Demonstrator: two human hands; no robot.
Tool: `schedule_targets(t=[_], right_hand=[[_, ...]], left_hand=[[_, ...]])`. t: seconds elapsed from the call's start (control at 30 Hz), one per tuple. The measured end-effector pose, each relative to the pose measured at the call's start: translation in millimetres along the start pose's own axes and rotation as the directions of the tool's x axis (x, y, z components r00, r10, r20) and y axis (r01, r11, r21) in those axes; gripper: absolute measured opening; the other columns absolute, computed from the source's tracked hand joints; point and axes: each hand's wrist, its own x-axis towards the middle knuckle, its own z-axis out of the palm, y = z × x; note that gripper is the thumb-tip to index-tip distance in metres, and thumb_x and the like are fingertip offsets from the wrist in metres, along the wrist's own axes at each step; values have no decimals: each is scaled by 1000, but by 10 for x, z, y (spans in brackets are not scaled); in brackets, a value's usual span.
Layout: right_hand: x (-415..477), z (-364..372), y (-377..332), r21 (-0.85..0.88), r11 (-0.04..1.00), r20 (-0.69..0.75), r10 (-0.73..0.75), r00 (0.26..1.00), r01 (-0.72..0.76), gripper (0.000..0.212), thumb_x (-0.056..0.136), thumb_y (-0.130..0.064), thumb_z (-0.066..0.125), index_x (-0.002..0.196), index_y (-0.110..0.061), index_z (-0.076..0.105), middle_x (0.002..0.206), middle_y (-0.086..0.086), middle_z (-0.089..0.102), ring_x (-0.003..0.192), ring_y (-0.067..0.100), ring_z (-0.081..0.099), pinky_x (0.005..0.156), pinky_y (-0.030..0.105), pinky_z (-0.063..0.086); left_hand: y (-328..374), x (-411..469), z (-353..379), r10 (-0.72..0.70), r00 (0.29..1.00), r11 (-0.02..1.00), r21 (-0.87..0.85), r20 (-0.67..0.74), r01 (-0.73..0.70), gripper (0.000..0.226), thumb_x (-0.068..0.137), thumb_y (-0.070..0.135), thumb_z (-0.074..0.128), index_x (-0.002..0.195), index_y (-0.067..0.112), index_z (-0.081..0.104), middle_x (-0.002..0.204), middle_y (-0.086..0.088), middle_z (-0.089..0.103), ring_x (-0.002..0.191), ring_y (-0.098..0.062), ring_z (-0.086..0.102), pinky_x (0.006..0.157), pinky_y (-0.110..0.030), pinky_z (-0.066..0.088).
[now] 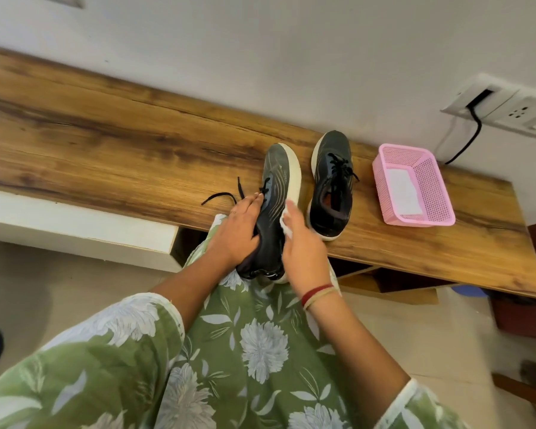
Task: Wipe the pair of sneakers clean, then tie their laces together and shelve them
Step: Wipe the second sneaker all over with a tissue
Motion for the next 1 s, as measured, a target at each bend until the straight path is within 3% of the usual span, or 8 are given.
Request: schedule_targets(t=[0.1, 0.3, 0.4, 0.5, 0.57, 0.77, 0.87, 1.0], right_hand=[[-217, 178, 20, -194, 974, -40, -129, 991, 119, 62, 80, 11, 54, 137, -9, 42, 112, 25, 63, 84, 37, 66, 65, 40, 54], [-591, 145, -25, -103, 974, -24, -208, 978, 204, 39, 81, 9, 52, 113, -11, 45, 102, 17, 65, 86, 30, 64, 68, 33, 53], [-601, -29, -6, 126, 992, 53, -40, 998, 33, 28, 87, 6, 45, 101, -19, 45, 77, 0, 57, 56, 8, 48, 49, 25, 38], [-314, -213, 18, 429, 886, -49, 218, 975, -176, 26, 91, 2, 47, 101, -21, 51, 89, -14, 56, 71, -6, 53, 67, 18, 45], [-160, -212, -18, 316, 944, -177, 154, 972, -92, 27, 89, 4, 47, 105, -16, 52, 88, -11, 58, 76, -3, 55, 67, 18, 43], [-400, 172, -148, -92, 988, -64, -130, 989, 124, 30, 84, 7, 48, 111, -6, 53, 100, 16, 64, 89, 32, 63, 71, 34, 52], [-620, 111, -103, -132, 973, -39, -196, 980, 189, 30, 79, 7, 49, 102, -13, 48, 90, 11, 65, 75, 27, 63, 59, 28, 50], [-578, -134, -77, 137, 991, 67, -12, 998, 2, 28, 89, 3, 46, 102, -21, 50, 71, -4, 54, 54, 5, 47, 47, 17, 35]], left_hand=[[-11, -6, -6, 14, 1000, 1000, 0, -9, -14, 66, 91, 15, 52, 150, 8, 22, 155, -9, 24, 142, -24, 22, 114, -31, 21], [9, -23, -8, 14, 1000, 1000, 22, -12, -13, 68, 91, 14, 54, 151, 9, 21, 155, -8, 25, 142, -23, 22, 114, -31, 21], [36, -26, -24, 0, 1000, 1000, 19, 1, 0, 69, 91, 12, 52, 151, 9, 20, 155, -9, 23, 142, -25, 21, 115, -31, 19], [47, -16, -26, -11, 1000, 1000, 6, -4, 11, 68, 90, 10, 51, 151, 9, 19, 156, -9, 23, 143, -24, 20, 115, -30, 18], [33, -9, -19, -11, 1000, 1000, 1, -3, 11, 68, 90, 12, 52, 150, 9, 20, 155, -9, 23, 143, -25, 20, 115, -31, 18], [10, -18, -23, -12, 1000, 1000, -2, 10, 12, 70, 89, 10, 54, 150, 9, 20, 155, -9, 23, 142, -26, 22, 115, -35, 22], [-1, -6, -13, 3, 1000, 1000, 17, 9, -3, 72, 88, 9, 54, 151, 9, 20, 155, -9, 23, 142, -25, 22, 116, -35, 23], [27, -14, -4, -21, 1000, 1000, 10, 7, 20, 69, 91, 15, 53, 151, 10, 19, 155, -8, 24, 142, -25, 22, 114, -36, 23]])
